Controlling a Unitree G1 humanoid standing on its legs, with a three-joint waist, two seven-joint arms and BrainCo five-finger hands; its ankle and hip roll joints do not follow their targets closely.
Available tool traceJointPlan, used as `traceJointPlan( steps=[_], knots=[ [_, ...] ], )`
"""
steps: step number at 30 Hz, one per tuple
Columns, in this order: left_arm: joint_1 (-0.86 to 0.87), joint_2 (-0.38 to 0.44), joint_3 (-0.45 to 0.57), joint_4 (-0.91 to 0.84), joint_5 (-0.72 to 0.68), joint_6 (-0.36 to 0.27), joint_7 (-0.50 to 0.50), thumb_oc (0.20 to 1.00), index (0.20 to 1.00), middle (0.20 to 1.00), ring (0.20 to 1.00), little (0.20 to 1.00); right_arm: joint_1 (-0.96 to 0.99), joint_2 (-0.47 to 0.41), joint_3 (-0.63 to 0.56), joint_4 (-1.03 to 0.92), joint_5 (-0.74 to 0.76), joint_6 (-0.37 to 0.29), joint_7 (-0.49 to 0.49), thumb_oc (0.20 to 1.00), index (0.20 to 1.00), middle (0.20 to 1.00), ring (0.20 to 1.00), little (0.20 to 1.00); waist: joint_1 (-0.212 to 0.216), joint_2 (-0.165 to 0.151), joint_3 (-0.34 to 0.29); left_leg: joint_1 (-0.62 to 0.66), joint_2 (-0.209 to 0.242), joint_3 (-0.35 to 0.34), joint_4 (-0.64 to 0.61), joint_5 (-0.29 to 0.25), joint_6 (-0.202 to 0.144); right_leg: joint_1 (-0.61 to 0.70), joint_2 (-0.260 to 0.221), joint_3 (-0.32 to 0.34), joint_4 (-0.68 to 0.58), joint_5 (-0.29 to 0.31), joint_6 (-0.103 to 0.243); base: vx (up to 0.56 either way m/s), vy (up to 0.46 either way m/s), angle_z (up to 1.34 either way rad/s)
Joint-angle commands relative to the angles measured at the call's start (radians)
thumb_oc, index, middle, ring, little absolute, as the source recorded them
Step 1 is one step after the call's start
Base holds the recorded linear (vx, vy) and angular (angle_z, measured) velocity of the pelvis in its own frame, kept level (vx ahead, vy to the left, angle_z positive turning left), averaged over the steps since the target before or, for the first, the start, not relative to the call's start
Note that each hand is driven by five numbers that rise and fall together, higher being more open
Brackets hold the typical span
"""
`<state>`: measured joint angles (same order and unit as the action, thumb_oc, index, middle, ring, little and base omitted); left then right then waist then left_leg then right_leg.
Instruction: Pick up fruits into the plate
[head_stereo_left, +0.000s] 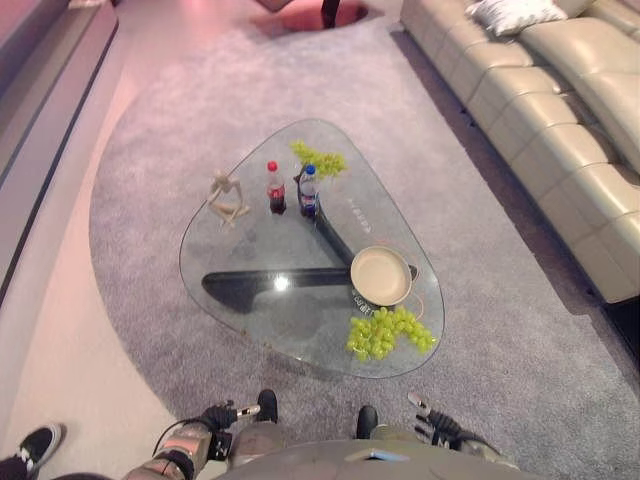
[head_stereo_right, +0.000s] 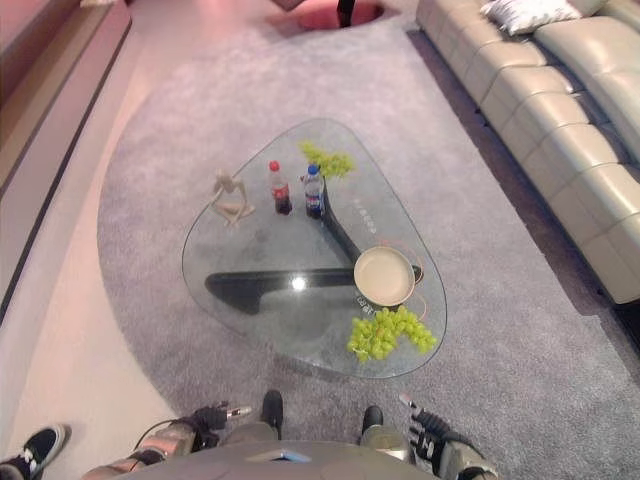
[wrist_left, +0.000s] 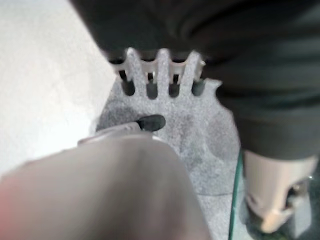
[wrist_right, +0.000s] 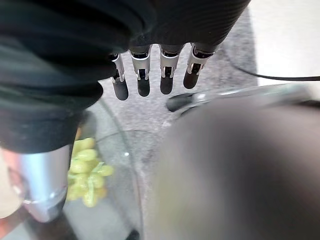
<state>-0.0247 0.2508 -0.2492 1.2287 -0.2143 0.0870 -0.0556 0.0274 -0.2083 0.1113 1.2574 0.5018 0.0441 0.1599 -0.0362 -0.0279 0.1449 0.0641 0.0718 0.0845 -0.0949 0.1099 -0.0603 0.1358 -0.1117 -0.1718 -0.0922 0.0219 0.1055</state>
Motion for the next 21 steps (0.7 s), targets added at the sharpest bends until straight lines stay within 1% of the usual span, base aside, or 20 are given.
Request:
traceJointPlan(
  steps=[1, 2, 3, 5, 6, 8, 12, 14, 16, 21],
  knots=[
    [-0.031, -0.018, -0.068, 0.043, 0.122, 0.106, 0.079, 1.0, 1.0, 1.0, 1.0, 1.0, -0.017, 0.0, 0.15, -0.096, -0.16, 0.052, 0.01, 1.0, 1.0, 1.0, 1.0, 1.0, 0.0, 0.0, -0.012, 0.087, -0.028, 0.042, 0.008, -0.126, 0.024, 0.014, 0.007, 0.018, 0.024, 0.014, 0.005, -0.13, -0.003, -0.42],
    [-0.035, -0.012, -0.07, 0.047, 0.094, 0.081, 0.103, 1.0, 1.0, 1.0, 1.0, 1.0, -0.022, -0.001, 0.149, -0.086, -0.16, 0.05, 0.013, 1.0, 1.0, 1.0, 1.0, 1.0, 0.0, 0.0, -0.012, 0.089, -0.028, 0.042, 0.008, -0.125, 0.022, 0.016, 0.006, 0.018, 0.024, 0.014, 0.006, -0.12, -0.002, -0.42],
    [-0.034, -0.011, -0.064, 0.044, 0.096, 0.075, 0.1, 1.0, 1.0, 1.0, 1.0, 1.0, -0.023, 0.0, 0.148, -0.081, -0.16, 0.049, 0.014, 1.0, 1.0, 1.0, 1.0, 1.0, 0.001, -0.001, -0.013, 0.09, -0.028, 0.041, 0.008, -0.125, 0.022, 0.017, 0.007, 0.019, 0.023, 0.014, 0.006, 0.04, 0.007, 0.01],
    [-0.035, -0.009, -0.05, 0.054, 0.112, 0.082, 0.108, 1.0, 1.0, 1.0, 1.0, 1.0, -0.032, -0.003, 0.151, -0.057, -0.152, 0.039, 0.021, 1.0, 1.0, 1.0, 1.0, 1.0, 0.005, -0.002, -0.015, 0.093, -0.027, 0.042, 0.008, -0.126, 0.019, 0.02, 0.007, 0.018, 0.022, 0.014, 0.006, 0.04, 0.007, 0.0],
    [-0.033, -0.009, -0.047, 0.068, 0.11, 0.109, 0.135, 1.0, 1.0, 1.0, 1.0, 1.0, -0.039, -0.001, 0.147, -0.033, -0.154, 0.03, 0.026, 1.0, 1.0, 1.0, 1.0, 1.0, 0.009, 0.0, -0.019, 0.092, -0.026, 0.04, 0.008, -0.123, 0.016, 0.019, 0.006, 0.016, 0.024, 0.016, 0.007, 0.05, 0.007, 0.01],
    [-0.026, -0.011, -0.028, 0.082, 0.13, 0.126, 0.134, 1.0, 1.0, 1.0, 1.0, 1.0, -0.044, 0.003, 0.147, -0.019, -0.154, 0.025, 0.024, 1.0, 1.0, 1.0, 1.0, 1.0, 0.012, 0.0, -0.022, 0.093, -0.026, 0.038, 0.008, -0.123, 0.015, 0.021, 0.007, 0.016, 0.023, 0.016, 0.007, 0.07, 0.011, 0.0],
    [-0.013, -0.016, -0.028, 0.104, 0.188, 0.128, 0.148, 1.0, 1.0, 1.0, 1.0, 1.0, -0.048, 0.009, 0.142, 0.006, -0.162, 0.02, 0.021, 1.0, 1.0, 1.0, 1.0, 1.0, 0.014, 0.002, -0.026, 0.098, -0.025, 0.041, 0.008, -0.124, 0.013, 0.027, 0.006, 0.013, 0.021, 0.014, 0.005, 0.08, 0.016, 0.01],
    [-0.011, -0.016, -0.03, 0.107, 0.199, 0.122, 0.149, 1.0, 1.0, 1.0, 1.0, 1.0, -0.05, 0.01, 0.141, 0.009, -0.163, 0.02, 0.019, 1.0, 1.0, 1.0, 1.0, 1.0, 0.013, 0.003, -0.027, 0.098, -0.025, 0.042, 0.008, -0.124, 0.013, 0.027, 0.006, 0.013, 0.022, 0.015, 0.005, 0.06, 0.018, 0.0],
    [-0.013, -0.015, -0.042, 0.102, 0.228, 0.096, 0.17, 1.0, 1.0, 1.0, 1.0, 1.0, -0.056, 0.011, 0.145, 0.01, -0.175, 0.027, 0.007, 1.0, 1.0, 1.0, 1.0, 1.0, 0.011, 0.006, -0.02, 0.098, -0.024, 0.046, 0.008, -0.122, 0.014, 0.024, 0.007, 0.018, 0.024, 0.014, 0.003, 0.11, 0.035, -0.01],
    [-0.051, 0.0, -0.061, 0.081, 0.223, 0.057, 0.213, 1.0, 1.0, 1.0, 1.0, 1.0, -0.084, -0.003, 0.16, -0.003, -0.166, 0.038, -0.001, 1.0, 1.0, 1.0, 1.0, 1.0, 0.005, 0.009, 0.006, 0.075, -0.018, 0.053, 0.008, -0.113, 0.015, -0.013, 0.01, 0.031, 0.042, 0.012, 0.001, 0.01, 0.018, -0.05]
  ],
)
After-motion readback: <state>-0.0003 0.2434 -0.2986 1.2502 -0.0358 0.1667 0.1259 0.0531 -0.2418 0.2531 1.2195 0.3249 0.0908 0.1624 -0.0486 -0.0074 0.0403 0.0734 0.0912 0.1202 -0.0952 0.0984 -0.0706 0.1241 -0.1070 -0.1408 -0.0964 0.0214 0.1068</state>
